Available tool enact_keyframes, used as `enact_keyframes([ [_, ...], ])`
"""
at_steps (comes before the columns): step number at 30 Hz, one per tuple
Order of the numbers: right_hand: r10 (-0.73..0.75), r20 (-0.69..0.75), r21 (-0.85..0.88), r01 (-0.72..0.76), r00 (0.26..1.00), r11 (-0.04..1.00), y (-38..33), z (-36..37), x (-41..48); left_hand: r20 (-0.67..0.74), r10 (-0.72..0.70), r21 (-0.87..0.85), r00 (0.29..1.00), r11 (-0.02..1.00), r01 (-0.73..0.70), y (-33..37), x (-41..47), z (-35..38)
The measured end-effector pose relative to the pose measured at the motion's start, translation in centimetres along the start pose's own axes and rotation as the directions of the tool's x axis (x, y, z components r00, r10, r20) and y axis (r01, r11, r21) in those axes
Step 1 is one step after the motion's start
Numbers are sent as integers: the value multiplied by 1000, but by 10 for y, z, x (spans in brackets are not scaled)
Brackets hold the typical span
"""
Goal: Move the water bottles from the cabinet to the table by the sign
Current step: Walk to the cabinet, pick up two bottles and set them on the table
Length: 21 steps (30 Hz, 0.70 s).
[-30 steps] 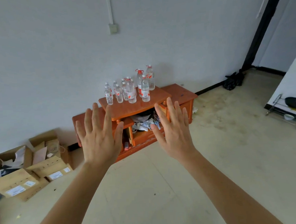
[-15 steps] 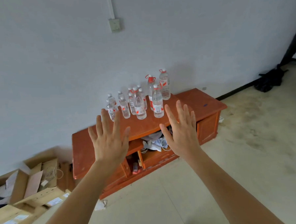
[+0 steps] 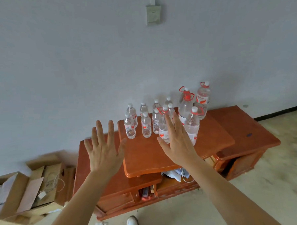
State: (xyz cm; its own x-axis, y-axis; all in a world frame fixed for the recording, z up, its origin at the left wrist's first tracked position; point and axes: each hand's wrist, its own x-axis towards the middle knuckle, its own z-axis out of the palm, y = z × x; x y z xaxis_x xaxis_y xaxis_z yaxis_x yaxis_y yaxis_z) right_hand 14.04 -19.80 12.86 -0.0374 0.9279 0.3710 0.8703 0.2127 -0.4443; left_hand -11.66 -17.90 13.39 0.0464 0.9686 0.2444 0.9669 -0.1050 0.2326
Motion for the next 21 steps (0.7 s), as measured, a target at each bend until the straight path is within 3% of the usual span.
enact_keyframes([
  [5, 72, 52, -14, -71, 996, 997, 5, 69, 102, 92, -4, -80, 996, 997, 11, -45, 114, 50],
  [11, 173, 94, -9, -173, 980, 985, 26, 137, 191, 211, 86, -147, 974, 988, -55, -74, 220, 102],
  [16, 276, 95, -13, -276, 956, 961, 68, 208, 206, 258, 75, -251, 963, 968, -8, -86, 250, 171],
  [21, 348, 127, 113, -362, 929, 925, 109, 282, 202, 350, 20, -318, 937, 943, 99, -95, 251, 255],
])
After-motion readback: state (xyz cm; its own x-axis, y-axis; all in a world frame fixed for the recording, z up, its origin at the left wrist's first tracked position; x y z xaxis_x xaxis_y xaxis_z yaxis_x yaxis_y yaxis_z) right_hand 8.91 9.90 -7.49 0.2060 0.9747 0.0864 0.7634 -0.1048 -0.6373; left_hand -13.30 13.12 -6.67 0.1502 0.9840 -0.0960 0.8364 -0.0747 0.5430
